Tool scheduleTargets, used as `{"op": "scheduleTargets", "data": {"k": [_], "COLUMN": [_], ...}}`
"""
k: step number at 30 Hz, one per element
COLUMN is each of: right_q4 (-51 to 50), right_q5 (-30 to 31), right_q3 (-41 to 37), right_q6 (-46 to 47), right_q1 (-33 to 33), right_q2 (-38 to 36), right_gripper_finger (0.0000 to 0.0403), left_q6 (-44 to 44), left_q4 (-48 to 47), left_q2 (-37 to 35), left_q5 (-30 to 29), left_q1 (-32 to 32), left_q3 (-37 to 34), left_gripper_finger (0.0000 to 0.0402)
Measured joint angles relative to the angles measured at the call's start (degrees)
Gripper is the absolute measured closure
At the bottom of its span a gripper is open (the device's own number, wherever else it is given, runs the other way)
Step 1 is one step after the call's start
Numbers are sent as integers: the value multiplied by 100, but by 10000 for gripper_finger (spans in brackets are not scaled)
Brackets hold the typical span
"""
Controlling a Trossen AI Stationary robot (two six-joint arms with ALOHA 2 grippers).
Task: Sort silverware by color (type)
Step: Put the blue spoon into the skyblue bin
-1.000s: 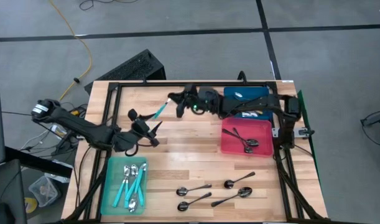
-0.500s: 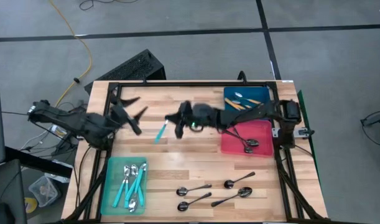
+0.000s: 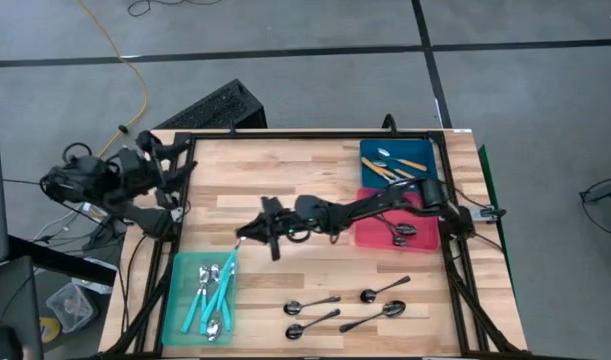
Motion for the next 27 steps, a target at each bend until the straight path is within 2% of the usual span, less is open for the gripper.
{"op": "scheduleTargets", "data": {"k": [6, 11, 14, 19, 23, 27], "right_q4": [-751, -1699, -2355, -2924, -2778, -3219], "right_q5": [-467, -532, -828, -998, -1017, -952], "right_q3": [1487, 2774, 3590, 4723, 4613, 4647], "right_q6": [-40, -277, -257, -432, -359, -580], "right_q1": [119, 106, 121, 159, 137, 121], "right_q2": [870, 1692, 2253, 2991, 3126, 3076], "right_gripper_finger": [369, 369, 369, 369, 369, 369], "left_q6": [-104, -93, -96, -50, -47, -47], "left_q4": [-62, -347, -430, -430, -490, -570], "left_q2": [-117, -103, -99, -99, -99, -99], "left_q5": [-58, -153, -151, -153, -153, -166], "left_q1": [0, 0, 0, 0, 0, 0], "left_q3": [-2, -4, -7, -7, -7, -7], "left_gripper_finger": [189, 189, 189, 189, 189, 189]}}
